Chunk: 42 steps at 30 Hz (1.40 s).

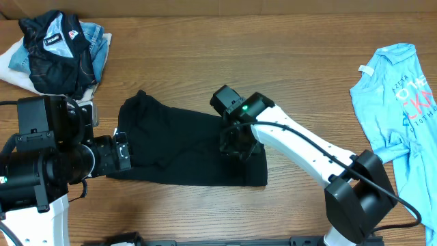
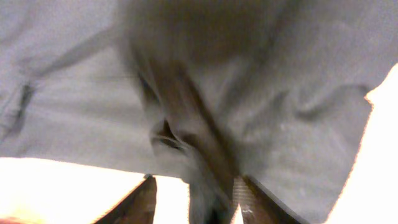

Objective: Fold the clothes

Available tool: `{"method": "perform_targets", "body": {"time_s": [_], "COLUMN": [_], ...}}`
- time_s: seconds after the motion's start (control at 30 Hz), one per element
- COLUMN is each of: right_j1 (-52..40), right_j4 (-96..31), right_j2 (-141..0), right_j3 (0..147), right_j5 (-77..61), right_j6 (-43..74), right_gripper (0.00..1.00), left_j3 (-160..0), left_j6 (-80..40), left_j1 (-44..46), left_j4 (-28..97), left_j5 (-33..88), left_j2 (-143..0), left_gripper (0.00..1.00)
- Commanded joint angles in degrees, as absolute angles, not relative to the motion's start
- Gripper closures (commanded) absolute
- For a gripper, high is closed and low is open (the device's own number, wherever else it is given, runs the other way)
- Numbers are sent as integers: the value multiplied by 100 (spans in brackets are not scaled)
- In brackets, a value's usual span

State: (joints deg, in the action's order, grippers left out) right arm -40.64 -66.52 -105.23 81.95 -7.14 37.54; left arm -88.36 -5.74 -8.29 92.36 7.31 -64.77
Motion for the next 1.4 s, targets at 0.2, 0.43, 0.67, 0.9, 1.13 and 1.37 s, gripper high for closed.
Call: {"method": "perform_targets", "body": {"time_s": [0.2, 0.43, 0.67, 0.9, 1.13, 1.37], "right_j1": [-4106, -4101, -4073, -3712, -2482, -1758], "right_j4": [-7804, -7778, -6661, -5839, -5315, -5142], "right_j2": [-10479, -10492, -10499, -10654, -10665, -10676], "right_j3": [9839, 9568, 8829, 8147, 7940, 7500], "right_j5": [-207, -51, -1011, -1431, -3636, -4814], "right_j6": [3253, 3142, 2674, 2644, 1470, 801], "right_gripper": [0, 45, 87, 94, 94, 91], "left_j3": [-8783, -8783, -8783, -8783, -8783, -8783], "left_j6": [-469, -469, -469, -471, -471, -471], "left_j1": [-856, -856, -856, -856, -856, -856], "left_j4": [9233, 9231, 9238, 9238, 9260, 9258], "left_j5": [753, 753, 755, 755, 755, 755], "left_j2": [-6475, -6477, -6475, -6475, -6475, -6475], "left_gripper": [0, 0, 0, 0, 0, 0]}}
